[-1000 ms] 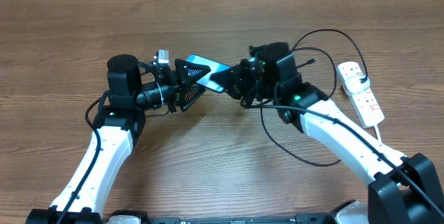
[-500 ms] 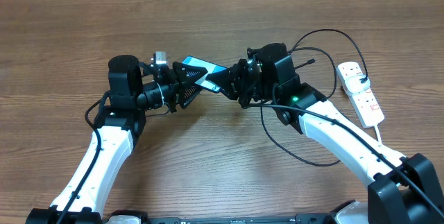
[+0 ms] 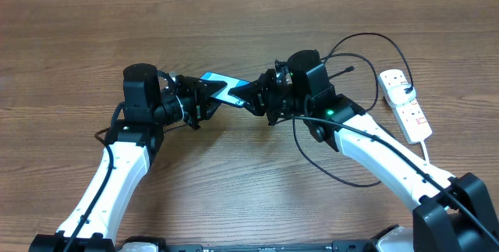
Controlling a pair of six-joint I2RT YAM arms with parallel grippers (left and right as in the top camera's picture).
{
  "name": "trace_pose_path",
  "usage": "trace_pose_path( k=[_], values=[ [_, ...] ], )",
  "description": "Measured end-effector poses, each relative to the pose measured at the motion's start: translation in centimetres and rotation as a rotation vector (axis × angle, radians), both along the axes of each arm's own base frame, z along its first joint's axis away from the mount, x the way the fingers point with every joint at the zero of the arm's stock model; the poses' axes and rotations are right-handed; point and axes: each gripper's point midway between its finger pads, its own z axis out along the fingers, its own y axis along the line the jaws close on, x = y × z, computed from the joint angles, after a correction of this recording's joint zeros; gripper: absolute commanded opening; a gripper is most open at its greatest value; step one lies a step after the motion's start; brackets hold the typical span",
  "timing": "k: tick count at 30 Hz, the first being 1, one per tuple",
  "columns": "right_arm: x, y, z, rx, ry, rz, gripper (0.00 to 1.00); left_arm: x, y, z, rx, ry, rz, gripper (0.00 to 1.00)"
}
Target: Plug charger to phone and switch on socket
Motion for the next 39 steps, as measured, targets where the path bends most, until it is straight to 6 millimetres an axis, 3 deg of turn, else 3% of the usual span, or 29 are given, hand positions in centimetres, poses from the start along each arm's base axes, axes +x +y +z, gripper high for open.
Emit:
trace_pose_path(
  k=[19, 21, 22, 24, 29, 31, 35, 39],
  values=[
    [-0.5, 0.4, -0.1, 0.030, 0.105, -0.026, 0.04, 0.2, 0.7, -1.0, -0.013, 0.110, 0.089, 0.19],
    [-0.6, 0.3, -0.1, 0.030, 0.117, -0.030, 0.04, 0.2, 0.7, -1.0, -0.023, 0.126, 0.097, 0.14],
    [-0.6, 0.3, -0.2, 0.030, 0.122, -0.032, 0.04, 0.2, 0.7, -1.1, -0.028, 0.136, 0.101, 0.07],
    [-0.5, 0.2, -0.2, 0.040, 0.166, -0.054, 0.05, 0.2, 0.7, -1.1, -0.032, 0.140, 0.104, 0.04],
    [-0.7, 0.3, -0.3, 0.031, 0.145, -0.034, 0.28, 0.2, 0.8, -1.4, -0.021, 0.144, 0.113, 0.04],
    [-0.8, 0.4, -0.2, 0.022, 0.100, -0.011, 0.42, 0.6, 1.4, -1.9, 0.028, 0.120, 0.138, 0.05],
    [-0.8, 0.1, -1.0, -0.050, -0.006, 0.022, 0.65, 0.3, 3.2, -4.2, 0.160, 0.140, 0.183, 0.04],
    [0.1, -1.4, -3.0, -0.208, -0.156, 0.033, 0.80, -1.0, 5.4, -6.7, 0.300, 0.179, 0.180, 0.04]
  ],
)
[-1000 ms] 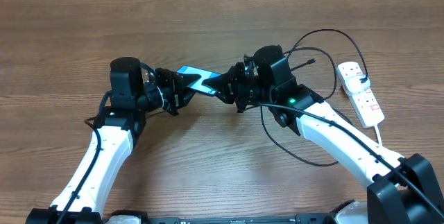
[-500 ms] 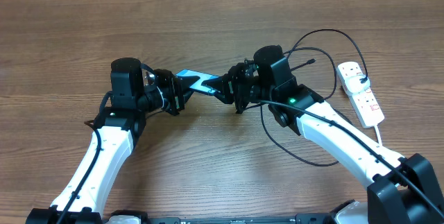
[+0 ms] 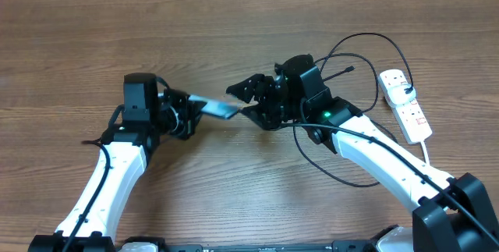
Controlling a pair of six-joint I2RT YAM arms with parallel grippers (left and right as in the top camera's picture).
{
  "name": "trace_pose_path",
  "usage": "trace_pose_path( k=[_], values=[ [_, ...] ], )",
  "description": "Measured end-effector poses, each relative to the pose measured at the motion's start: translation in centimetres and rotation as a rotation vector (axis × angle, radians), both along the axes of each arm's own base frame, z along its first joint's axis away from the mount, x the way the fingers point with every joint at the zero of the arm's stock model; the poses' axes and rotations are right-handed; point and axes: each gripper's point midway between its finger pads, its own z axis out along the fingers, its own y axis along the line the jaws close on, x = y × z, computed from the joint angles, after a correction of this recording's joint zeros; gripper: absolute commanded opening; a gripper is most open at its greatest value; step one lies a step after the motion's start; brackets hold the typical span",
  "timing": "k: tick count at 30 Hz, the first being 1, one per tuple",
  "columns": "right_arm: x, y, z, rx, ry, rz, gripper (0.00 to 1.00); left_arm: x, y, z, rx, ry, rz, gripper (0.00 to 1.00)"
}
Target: Plug charger to phone and switch on socket
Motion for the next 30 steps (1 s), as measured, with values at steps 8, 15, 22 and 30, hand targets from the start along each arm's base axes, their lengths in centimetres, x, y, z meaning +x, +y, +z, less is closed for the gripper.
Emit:
trace_pose_path(
  k=[8, 15, 22, 30],
  values=[
    [2.8, -10.0, -5.3, -0.382, -0.053, -0.097, 0.70, -1.7, 1.1, -0.5, 0.037, -0.055, -0.189, 0.04],
    [4.6, -21.1, -6.3, -0.597, 0.065, -0.321, 0.63, -2.2, 0.3, 0.1, -0.023, -0.120, -0.304, 0.04],
    [5.9, -24.9, -4.8, -0.762, 0.070, -0.421, 0.61, -2.2, -0.5, -1.8, -0.085, -0.079, -0.351, 0.04],
    [11.4, -25.9, -8.6, -0.889, 0.147, -0.442, 0.53, -2.0, -2.1, -1.4, -0.211, -0.128, -0.430, 0.04]
  ],
)
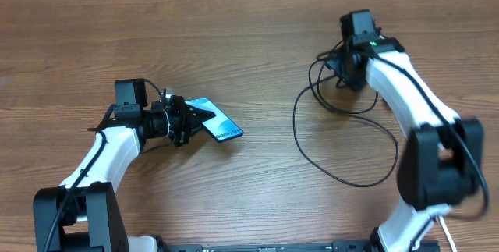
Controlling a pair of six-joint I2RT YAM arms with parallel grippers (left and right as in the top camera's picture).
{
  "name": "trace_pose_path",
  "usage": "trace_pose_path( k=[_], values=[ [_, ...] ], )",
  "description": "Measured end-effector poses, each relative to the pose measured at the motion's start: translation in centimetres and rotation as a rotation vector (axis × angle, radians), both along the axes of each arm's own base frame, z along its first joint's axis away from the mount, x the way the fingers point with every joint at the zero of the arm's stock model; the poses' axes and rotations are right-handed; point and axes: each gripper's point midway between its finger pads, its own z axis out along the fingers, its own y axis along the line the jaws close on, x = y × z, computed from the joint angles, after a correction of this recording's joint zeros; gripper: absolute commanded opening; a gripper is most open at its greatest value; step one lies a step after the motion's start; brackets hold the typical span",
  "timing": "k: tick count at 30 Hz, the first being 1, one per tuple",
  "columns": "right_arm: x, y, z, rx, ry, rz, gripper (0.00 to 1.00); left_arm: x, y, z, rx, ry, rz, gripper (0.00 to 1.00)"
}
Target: Plug charger to phone and switch on socket
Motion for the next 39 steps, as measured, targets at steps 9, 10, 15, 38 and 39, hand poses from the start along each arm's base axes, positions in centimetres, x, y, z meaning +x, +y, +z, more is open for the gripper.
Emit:
trace_pose_path(
  k=[9, 10, 15, 38, 39],
  values=[
    [1.9, -0.2, -5.9, -0.024, 0.095, -0.061, 0.40, -0.3, -0.5, 0.8, -0.051, -0.010, -0.029, 0.04],
    [2.0, -0.2, -6.3, -0.023, 0.095, -0.068, 0.39, -0.3, -0.5, 0.8, -0.051, -0.010, -0.029, 0.04],
    [2.4, -0.1, -7.2, -0.015, 0.099, -0.084, 0.29, -0.3, -0.6, 0.8, -0.054, -0.010, -0.030, 0.04],
    [0.2, 0.6, -0.9, -0.038, 0.169, 0.185, 0.04, 2.2, 0.1, 6.1, -0.170, -0.383, -0.118, 0.04],
    [-0.4, 1.2, 0.9, -0.010, 0.156, 0.232, 0.04, 2.6, 0.5, 6.7, -0.176, -0.417, -0.117, 0.04]
  ],
)
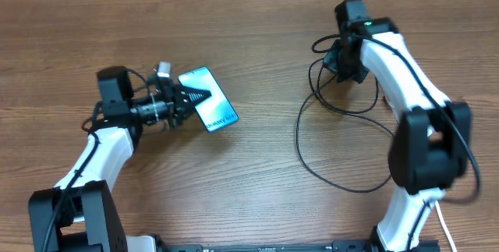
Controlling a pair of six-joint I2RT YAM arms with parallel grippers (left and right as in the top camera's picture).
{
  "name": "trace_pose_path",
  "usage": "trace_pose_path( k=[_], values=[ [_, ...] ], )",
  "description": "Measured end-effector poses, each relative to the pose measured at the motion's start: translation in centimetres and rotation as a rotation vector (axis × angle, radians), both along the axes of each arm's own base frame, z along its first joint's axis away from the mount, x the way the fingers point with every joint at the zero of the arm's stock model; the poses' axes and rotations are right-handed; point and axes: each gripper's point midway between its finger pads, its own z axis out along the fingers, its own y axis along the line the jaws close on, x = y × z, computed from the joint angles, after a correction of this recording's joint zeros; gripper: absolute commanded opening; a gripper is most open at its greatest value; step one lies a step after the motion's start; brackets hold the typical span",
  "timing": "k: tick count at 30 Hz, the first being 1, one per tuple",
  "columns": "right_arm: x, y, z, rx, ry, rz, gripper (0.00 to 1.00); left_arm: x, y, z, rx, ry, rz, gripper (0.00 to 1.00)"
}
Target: Plug charger to phone and switch on socket
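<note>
The phone point(212, 105), screen up and blue, is at the left of the table. My left gripper point(199, 96) points right, and its dark fingers taper together over the phone's left edge, shut on it. The black charger cable point(299, 139) lies in loose loops on the right half of the table. Over the far end of those loops my right gripper point(341, 63) points down; its fingers are too dark to tell open from shut. The plug end of the cable cannot be made out. The socket strip is hidden behind my right arm.
My right arm point(413, 88) stretches from the near right edge to the far right and covers that side of the wooden table point(257, 18). A thin white lead point(438, 222) shows at the near right.
My left gripper has drawn back to the left and slightly farther away, and the phone has turned with it, now lying more squarely. The right gripper stays over the far cable loops, barely shifted.
Both grippers first met at the table's middle, the left holding the phone and the right close against its end. Then they stood slightly apart. Later the right gripper was far right over the cable and the left had the phone at the left, where it remains.
</note>
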Motion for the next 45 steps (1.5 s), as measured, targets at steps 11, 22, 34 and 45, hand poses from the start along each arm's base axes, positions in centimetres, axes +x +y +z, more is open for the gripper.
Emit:
trace_pose_path(
  k=[11, 22, 34, 45],
  values=[
    [-15.0, 8.1, 11.7, 0.460, 0.181, 0.622, 0.04, 3.7, 2.3, 2.0, -0.111, -0.172, -0.073, 0.04],
    [-22.0, 18.9, 13.1, 0.590, 0.166, 1.181, 0.04, 4.9, -0.3, 2.0, -0.174, -0.040, -0.195, 0.04],
    [-18.4, 23.1, 11.5, 0.321, -0.046, 1.211, 0.04, 4.5, -0.9, 2.0, -0.174, -0.050, -0.221, 0.04],
    [-17.3, 20.0, -3.9, 0.142, 0.086, 1.026, 0.29, 5.0, 1.0, 2.0, -0.162, -0.096, -0.180, 0.04]
  ],
)
